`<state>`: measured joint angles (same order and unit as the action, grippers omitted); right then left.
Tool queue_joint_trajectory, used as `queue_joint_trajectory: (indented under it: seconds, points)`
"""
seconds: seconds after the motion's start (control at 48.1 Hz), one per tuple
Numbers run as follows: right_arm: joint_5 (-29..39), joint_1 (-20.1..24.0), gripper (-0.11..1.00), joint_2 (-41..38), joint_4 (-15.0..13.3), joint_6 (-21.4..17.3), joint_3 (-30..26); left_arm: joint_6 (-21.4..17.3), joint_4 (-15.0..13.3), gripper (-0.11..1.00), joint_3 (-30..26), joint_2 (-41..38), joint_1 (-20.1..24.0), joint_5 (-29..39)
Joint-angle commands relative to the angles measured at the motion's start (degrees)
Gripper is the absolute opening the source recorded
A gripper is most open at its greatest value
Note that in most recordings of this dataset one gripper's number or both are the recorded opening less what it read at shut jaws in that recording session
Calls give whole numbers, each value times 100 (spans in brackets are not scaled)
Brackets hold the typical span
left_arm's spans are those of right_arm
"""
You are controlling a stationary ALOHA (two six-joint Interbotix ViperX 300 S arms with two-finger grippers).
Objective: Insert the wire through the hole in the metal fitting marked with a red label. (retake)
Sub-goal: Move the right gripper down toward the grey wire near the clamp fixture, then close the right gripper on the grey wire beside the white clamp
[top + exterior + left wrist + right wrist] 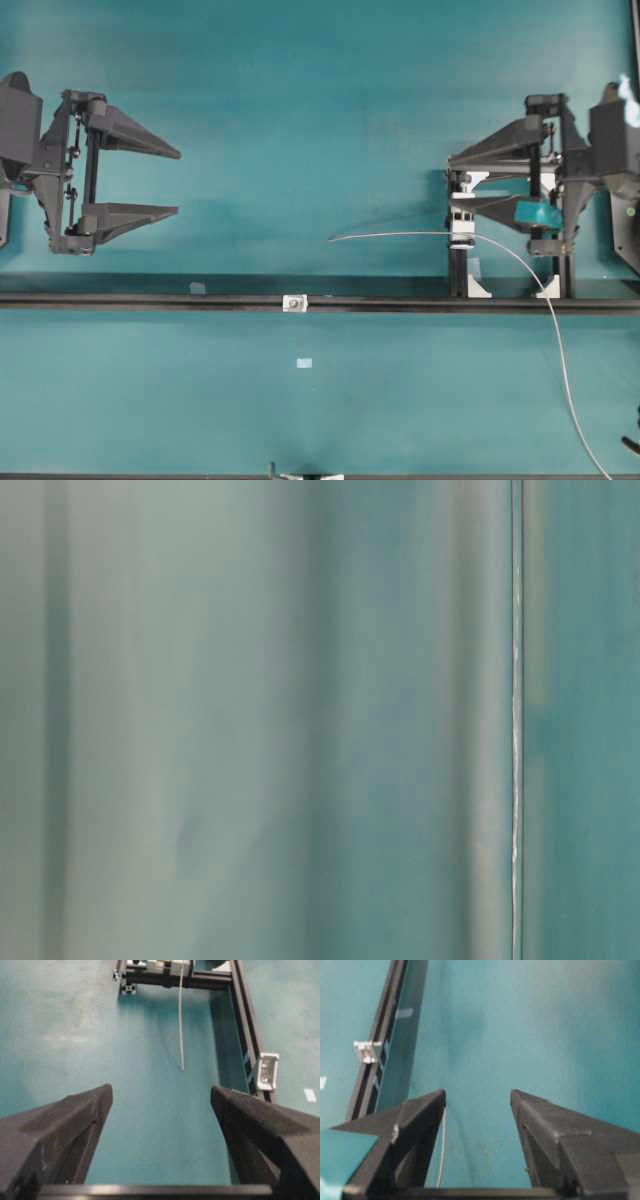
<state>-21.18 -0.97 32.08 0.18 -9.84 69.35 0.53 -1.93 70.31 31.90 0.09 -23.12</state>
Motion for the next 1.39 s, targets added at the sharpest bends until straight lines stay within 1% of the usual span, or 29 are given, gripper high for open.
queue_joint_trajectory:
  seconds: [0.0, 0.146, 0.374, 0.644, 0.894, 1.123, 1.372]
  points:
    - [-70, 35, 68, -185, 9, -9, -185, 35, -9, 59, -9, 26, 79, 18]
    - [-62, 70, 68, -501, 9, -18, -308, 44, -18, 59, 44, 18, 123, 62]
    - [-62, 79, 68, -1072, 0, -132, -492, 44, -18, 59, 44, -62, 123, 97]
    - [-35, 114, 68, -1652, 0, -167, -765, 44, -18, 59, -123, -756, 123, 105]
    - [-35, 149, 68, -2118, -9, -167, -967, 44, -9, 59, -264, -1187, 123, 70]
    - [-26, 176, 68, -2514, -9, -167, -1116, 44, -9, 59, -325, -1292, 123, 70]
    - [-18, 281, 68, -2760, -18, -176, -1266, 35, -18, 59, -325, -1292, 123, 70]
